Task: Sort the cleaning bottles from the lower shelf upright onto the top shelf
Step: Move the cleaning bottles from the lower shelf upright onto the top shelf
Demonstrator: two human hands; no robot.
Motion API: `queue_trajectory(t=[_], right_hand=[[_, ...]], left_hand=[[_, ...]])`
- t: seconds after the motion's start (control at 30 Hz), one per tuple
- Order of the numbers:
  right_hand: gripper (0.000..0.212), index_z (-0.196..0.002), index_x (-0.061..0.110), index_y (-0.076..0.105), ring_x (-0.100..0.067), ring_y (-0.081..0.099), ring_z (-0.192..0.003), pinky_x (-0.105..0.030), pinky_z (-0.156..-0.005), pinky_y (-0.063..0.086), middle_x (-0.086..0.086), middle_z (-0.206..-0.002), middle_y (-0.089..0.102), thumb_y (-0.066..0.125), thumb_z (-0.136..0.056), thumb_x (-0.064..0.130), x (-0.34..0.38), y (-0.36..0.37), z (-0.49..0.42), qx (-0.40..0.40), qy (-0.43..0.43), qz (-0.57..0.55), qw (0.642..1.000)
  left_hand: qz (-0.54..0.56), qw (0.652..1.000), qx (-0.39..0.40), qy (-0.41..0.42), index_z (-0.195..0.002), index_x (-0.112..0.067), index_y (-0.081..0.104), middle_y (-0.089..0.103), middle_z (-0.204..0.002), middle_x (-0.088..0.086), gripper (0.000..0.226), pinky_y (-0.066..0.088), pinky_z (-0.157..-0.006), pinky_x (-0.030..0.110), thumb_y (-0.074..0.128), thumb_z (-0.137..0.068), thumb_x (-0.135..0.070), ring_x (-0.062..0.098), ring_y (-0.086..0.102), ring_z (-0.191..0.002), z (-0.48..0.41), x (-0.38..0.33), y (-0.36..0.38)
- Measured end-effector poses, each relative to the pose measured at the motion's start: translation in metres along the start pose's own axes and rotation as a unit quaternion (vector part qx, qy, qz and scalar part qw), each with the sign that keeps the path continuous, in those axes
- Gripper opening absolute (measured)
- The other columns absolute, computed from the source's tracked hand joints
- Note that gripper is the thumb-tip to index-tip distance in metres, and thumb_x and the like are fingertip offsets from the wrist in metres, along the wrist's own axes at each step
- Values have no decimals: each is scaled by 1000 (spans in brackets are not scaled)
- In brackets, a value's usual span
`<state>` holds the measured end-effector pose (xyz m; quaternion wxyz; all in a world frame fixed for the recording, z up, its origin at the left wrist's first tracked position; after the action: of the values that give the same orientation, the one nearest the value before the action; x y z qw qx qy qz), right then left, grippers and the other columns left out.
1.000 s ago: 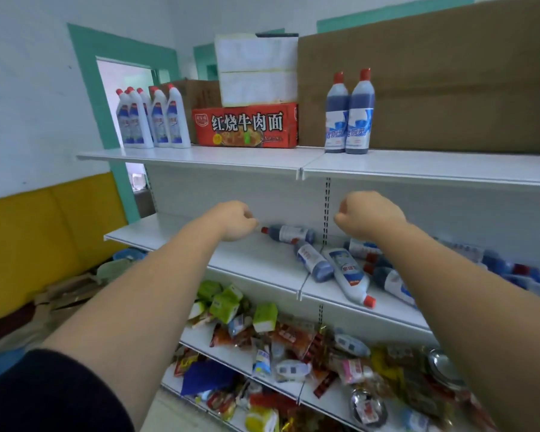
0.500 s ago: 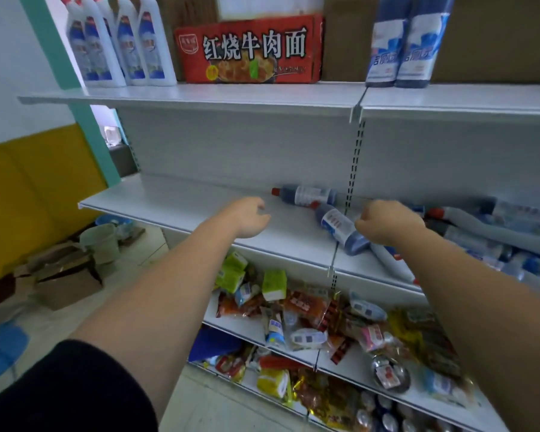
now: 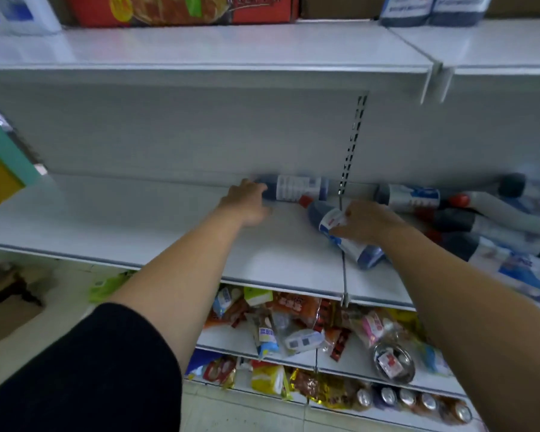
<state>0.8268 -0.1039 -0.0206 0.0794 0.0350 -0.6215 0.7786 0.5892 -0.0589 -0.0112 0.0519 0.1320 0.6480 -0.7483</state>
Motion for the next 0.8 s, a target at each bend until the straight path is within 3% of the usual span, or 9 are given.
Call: queue_trajectory(t=[0.17,0.3,0.37,0.5,0.67,0.8], right_hand=[[72,-126,15,52,-26,62,-104,-33,-73,46,-6,-116,64,72,-76,63,8,9,-3,-6,21,65,998],[66,-127,14,53,-26,63,-104,-33,-72,47,-6,-115,64,70,-81,57,14,14,-4,-33,33,94,994],[67,-129,14,52,-26,63,-101,-34,-77,50,-7,-114,64,66,-82,60,11,17,-3,-25,45,69,996],[63,-125,14,54,-22,61,-92,-33,-80,51,-3,-102,62,63,-84,61,0,21,4,13,71,-7,997],[53,-114,15,62,-19,60,-89,-29,-74,45,-2,-100,65,66,-82,57,-20,17,23,7,86,-70,994],[48,-109,16,62,-21,61,-84,-32,-73,45,-4,-96,65,63,-85,57,-35,9,36,-50,124,-122,983]], left_hand=[[-6,997,-25,70,-139,-26,50,51,-140,13,54,45,-104,51,64,-87,-30,42,48,-128,-45,-22,11],[-59,995,-30,74,-152,-25,33,37,-153,9,72,33,-109,47,64,-89,-44,36,36,-139,-68,-31,28],[-54,997,-27,39,-156,-24,27,25,-159,13,72,24,-114,45,51,-96,-56,36,26,-144,-76,-32,33],[60,995,-46,-63,-140,-20,53,30,-151,22,60,25,-114,47,36,-99,-60,40,28,-140,-88,-33,31],[225,956,-72,-172,-128,-20,60,39,-139,16,59,40,-108,39,67,-83,-57,35,46,-128,-86,-18,33],[297,909,-112,-271,-144,-7,33,29,-148,18,104,39,-106,39,86,-67,-53,35,34,-136,-63,-12,34]])
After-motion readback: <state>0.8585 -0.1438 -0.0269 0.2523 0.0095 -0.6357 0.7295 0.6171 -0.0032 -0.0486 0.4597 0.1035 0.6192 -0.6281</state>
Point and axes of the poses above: each hand's wrist, its own z-axis away from the middle knuckle, its own y-axis out of the palm, x = y × z, the point moved 4 cm from there along -z, towards the middle knuckle
